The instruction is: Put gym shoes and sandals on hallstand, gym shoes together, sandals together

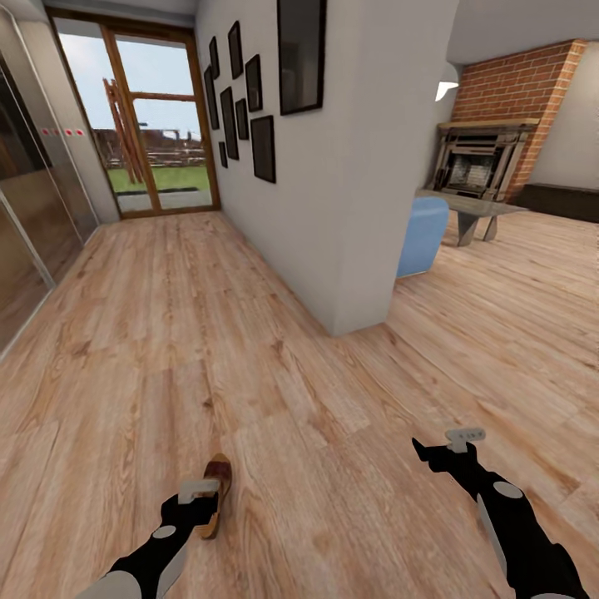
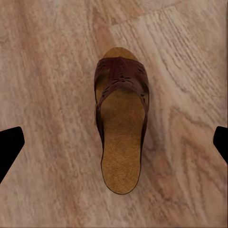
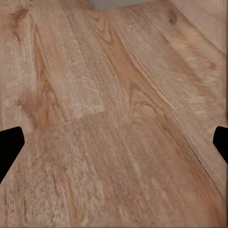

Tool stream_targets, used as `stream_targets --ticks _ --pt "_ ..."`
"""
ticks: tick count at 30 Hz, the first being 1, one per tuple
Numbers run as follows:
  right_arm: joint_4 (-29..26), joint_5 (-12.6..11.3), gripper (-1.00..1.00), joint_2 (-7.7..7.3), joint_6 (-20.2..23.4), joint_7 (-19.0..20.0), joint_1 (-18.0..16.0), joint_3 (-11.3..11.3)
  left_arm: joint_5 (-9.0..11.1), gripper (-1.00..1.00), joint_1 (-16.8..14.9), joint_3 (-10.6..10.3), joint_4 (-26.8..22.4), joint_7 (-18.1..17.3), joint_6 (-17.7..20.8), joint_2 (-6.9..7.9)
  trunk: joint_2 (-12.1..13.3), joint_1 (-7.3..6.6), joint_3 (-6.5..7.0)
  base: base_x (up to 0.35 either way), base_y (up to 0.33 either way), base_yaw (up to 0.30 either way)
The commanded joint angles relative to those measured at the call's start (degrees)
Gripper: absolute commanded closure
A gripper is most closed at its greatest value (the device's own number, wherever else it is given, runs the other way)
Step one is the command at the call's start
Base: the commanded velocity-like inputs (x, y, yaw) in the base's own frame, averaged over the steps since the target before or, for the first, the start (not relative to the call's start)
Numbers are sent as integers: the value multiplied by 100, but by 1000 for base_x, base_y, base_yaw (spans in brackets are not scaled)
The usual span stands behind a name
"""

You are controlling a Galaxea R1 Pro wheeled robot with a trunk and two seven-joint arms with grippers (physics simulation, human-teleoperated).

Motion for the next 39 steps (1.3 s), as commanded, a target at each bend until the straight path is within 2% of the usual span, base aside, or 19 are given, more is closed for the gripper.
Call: stream_targets --ticks 1,7,18,35,39 --pt "-8 46 -100 4 21 40 -3 -17 -27 -100 -4 33 6 4 -38 -2 -2 1 -6 201 -126 -22" --pt "-8 46 -100 4 21 37 -3 -17 -25 -100 2 32 25 6 -407 -2 -2 1 -8 102 -59 -8" --pt "-104 46 -100 4 21 36 -3 -10 -28 -100 5 32 27 3 -555 3 -2 1 -9 12 -7 -1" --pt "-186 44 -100 10 41 34 -3 -11 -49 -100 5 11 24 0 -542 10 -25 45 -517 0 0 0" --pt "-480 37 -100 16 250 34 -3 -16 -45 -100 -9 7 -22 -2 -500 27 -30 55 -642 0 0 0"
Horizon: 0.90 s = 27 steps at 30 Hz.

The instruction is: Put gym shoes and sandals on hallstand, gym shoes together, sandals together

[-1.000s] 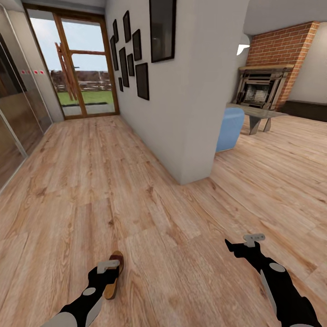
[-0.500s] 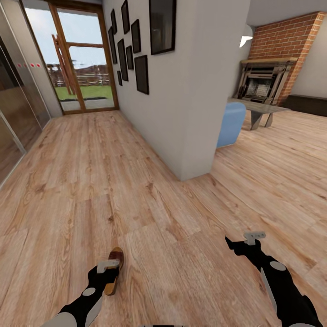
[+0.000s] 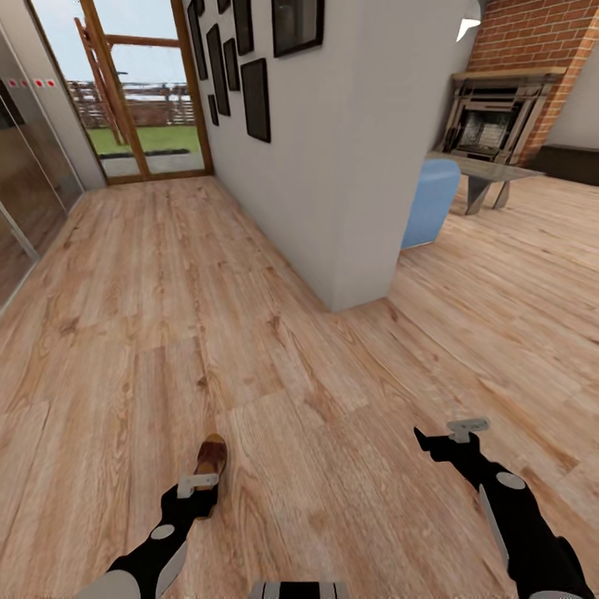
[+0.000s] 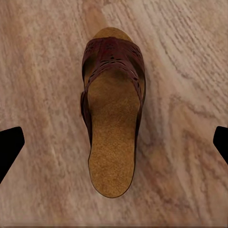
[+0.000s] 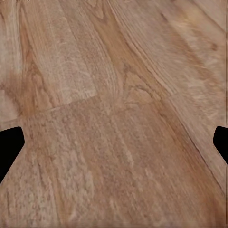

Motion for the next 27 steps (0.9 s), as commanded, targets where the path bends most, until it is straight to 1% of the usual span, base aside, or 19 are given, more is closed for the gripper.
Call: stream_targets --ticks 1,3,4,8,9,12,18,27 --pt "-102 47 -100 8 108 44 -3 -16 -29 -100 -11 32 -1 4 -15 -1 -3 1 -37 0 0 0" --pt "-405 41 -100 20 422 47 -3 -12 -32 -100 -36 35 -15 4 -2 2 -6 6 -99 0 0 0" --pt "-639 34 -100 27 661 48 -3 -9 -33 -100 -53 36 -20 7 6 3 -7 9 -130 0 0 0" --pt "-1206 27 -100 58 1133 50 -3 6 -36 -100 -74 37 -25 10 45 -1 -13 19 -255 0 0 0" --pt "-1511 26 -100 82 1340 50 -3 13 -36 -100 -82 37 -27 11 84 -6 -14 22 -287 0 0 0" --pt "-1898 24 -100 139 1592 51 -3 24 -40 -100 -83 33 -28 13 147 -11 -18 30 -380 0 0 0" --pt "-2290 28 -100 273 1872 63 -3 40 -44 -100 -42 23 -27 36 224 3 -26 45 -568 0 0 0" --pt "-2312 31 -100 305 1921 68 -3 37 -44 -100 -17 18 -17 56 236 2 -38 68 -849 0 0 0"
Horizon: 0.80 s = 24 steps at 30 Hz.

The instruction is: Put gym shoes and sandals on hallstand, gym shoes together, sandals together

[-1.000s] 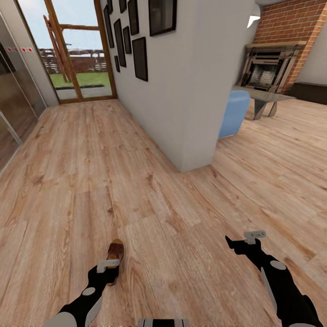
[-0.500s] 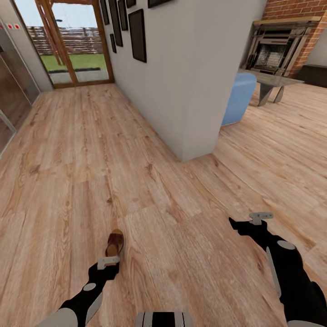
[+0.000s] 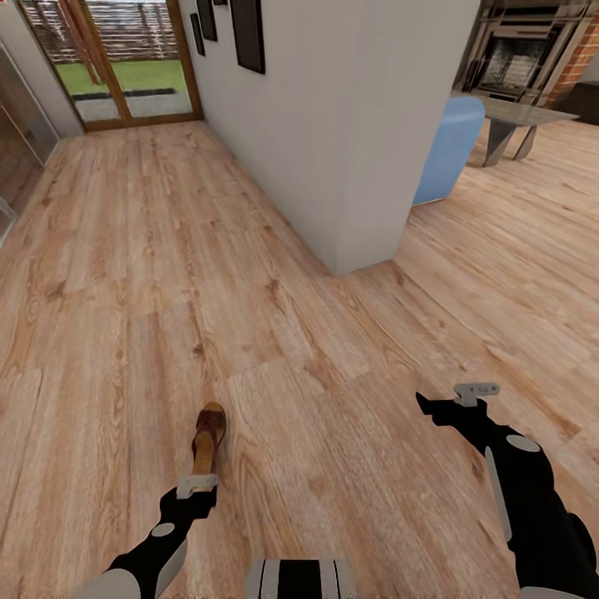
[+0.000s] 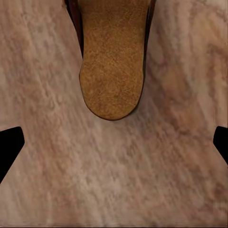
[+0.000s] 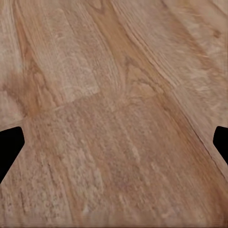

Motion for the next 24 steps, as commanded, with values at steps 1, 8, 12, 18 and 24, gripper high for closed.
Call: stream_targets --ticks 1,8,12,18,24 --pt "5 61 -100 2 18 54 -4 -9 -31 -100 0 27 8 9 -21 -5 -3 1 -36 0 0 0" --pt "29 86 -100 -4 15 51 -4 -17 -28 -100 1 23 11 21 -27 -1 -13 19 -255 0 0 0" --pt "29 92 -100 -6 9 53 0 -24 -27 -100 0 29 6 22 -28 -6 -18 29 -372 0 0 0" --pt "29 95 -100 -12 -6 54 4 -27 -23 -100 -1 31 3 23 -37 -9 -26 45 -516 0 0 0" --pt "31 108 -100 20 -11 45 5 -51 -153 -100 -26 25 -128 -25 -183 -6 -29 50 -561 0 0 0"
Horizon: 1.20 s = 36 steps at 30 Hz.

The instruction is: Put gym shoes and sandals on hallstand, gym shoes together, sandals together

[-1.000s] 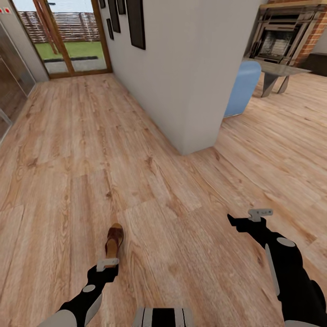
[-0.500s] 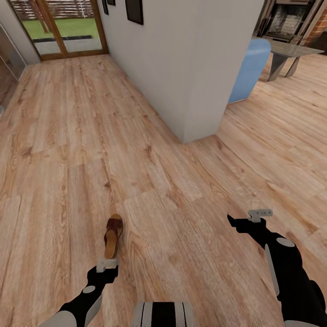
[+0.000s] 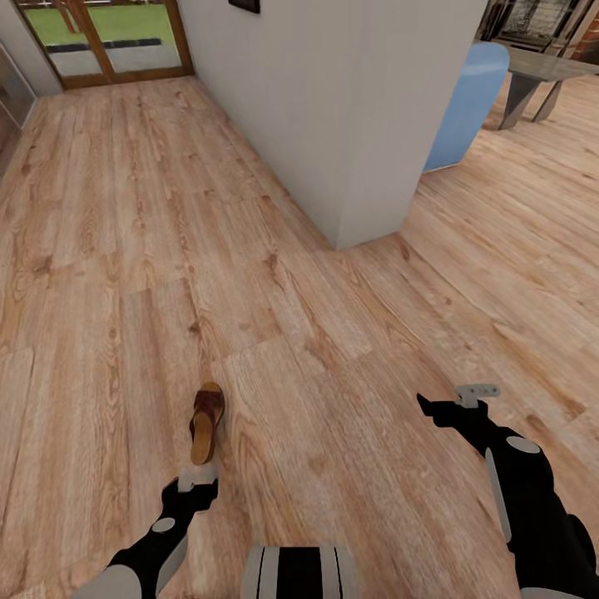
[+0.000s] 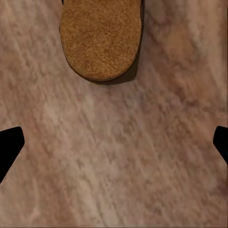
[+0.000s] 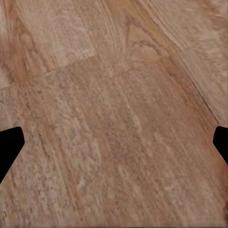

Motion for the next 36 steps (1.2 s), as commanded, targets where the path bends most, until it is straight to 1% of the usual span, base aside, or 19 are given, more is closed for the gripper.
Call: stream_targets --ticks 1,4,11,16,36 --pt "-7 61 -100 1 18 53 -3 -9 -55 -100 -3 30 -27 9 -54 -2 -1 -1 -3 0 0 0" --pt "-3 62 -100 23 17 53 -3 -11 -21 -100 -15 24 -124 12 -150 -14 -1 -1 -3 64 0 0" --pt "-1 57 -100 6 16 59 -3 -4 -47 -100 23 -2 -350 13 -374 -14 -1 -1 -3 208 0 0" --pt "4 56 -100 3 16 56 -3 -4 -57 -100 29 -6 -507 14 -418 -14 -1 -1 -3 60 0 0" --pt "8 55 -100 11 24 58 -3 -3 -60 -100 33 -6 -534 9 -456 12 -1 -1 -3 3 0 0"
